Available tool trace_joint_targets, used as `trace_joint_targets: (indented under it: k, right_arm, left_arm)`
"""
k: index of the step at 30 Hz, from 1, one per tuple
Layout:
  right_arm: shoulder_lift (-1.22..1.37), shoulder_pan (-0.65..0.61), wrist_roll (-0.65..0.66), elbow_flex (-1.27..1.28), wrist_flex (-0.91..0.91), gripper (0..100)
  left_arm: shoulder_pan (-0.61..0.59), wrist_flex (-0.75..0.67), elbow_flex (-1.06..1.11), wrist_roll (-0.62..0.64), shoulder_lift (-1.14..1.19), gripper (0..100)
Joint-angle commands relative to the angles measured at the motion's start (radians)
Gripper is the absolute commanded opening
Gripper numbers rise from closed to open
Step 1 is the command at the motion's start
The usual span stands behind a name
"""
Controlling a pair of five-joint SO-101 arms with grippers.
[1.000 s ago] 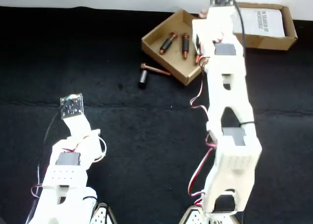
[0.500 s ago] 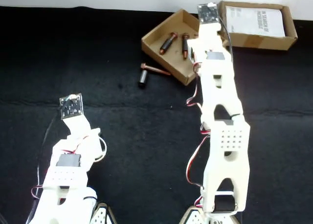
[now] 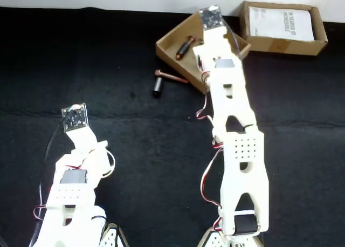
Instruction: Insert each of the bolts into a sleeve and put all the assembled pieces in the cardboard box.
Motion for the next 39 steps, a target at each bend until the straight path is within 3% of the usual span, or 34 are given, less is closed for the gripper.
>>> trace_joint_targets:
  k: [1,7,17,28,33,39]
  right_arm:
    - [-0.028,-0.008,0.006,-0.074,-0.001,3.9]
    - [-0.05,-0.008,0.006,-0.117,0.071,24.8]
    - [-0.189,-0.131,-0.009,-0.433,0.585,26.1]
    - [-0.211,-0.294,-0.414,-0.753,1.0,26.1]
    - [-0.208,-0.308,-0.618,-0.754,1.049,26.0]
    - [-0.208,-0.343,-0.689,-0.616,1.05,26.0]
  left_arm:
    - [-0.01,-0.012,-0.007,-0.003,-0.005,1]
    - [-0.01,-0.012,-0.008,-0.006,-0.005,1]
    - [-0.01,-0.012,-0.01,-0.008,-0.005,1]
    - [-0.012,-0.011,-0.01,-0.008,-0.005,1]
    - [-0.022,-0.011,-0.01,-0.008,-0.005,1]
    - [-0.044,-0.011,-0.01,-0.003,-0.005,1]
